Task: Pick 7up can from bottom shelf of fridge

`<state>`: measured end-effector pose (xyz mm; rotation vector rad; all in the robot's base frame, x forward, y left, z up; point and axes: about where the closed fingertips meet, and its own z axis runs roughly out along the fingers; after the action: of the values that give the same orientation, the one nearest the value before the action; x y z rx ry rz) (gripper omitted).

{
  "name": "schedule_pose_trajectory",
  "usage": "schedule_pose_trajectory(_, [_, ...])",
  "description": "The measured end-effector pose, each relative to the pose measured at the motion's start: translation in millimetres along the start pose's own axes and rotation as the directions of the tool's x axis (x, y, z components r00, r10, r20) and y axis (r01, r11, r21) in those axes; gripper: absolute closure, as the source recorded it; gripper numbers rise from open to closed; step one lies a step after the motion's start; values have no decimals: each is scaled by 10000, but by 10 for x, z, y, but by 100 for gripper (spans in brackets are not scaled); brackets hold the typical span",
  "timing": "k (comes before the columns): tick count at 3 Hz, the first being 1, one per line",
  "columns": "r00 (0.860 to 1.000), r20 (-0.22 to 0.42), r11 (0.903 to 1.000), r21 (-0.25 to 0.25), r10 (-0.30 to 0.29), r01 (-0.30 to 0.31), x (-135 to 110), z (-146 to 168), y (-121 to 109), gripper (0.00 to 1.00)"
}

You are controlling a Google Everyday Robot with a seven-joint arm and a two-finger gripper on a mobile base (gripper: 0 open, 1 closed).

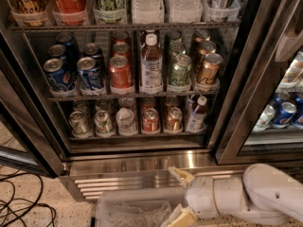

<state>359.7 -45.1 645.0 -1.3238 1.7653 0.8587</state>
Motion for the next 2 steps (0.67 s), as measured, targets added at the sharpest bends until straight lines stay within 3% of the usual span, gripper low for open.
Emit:
schedule_pose_trajectory(1, [9980, -31, 9957, 673, 636, -632, 182, 263, 144, 0])
schedule_pose_trajectory(2, [9997, -191, 9961, 864, 180, -162, 289, 586, 259, 0])
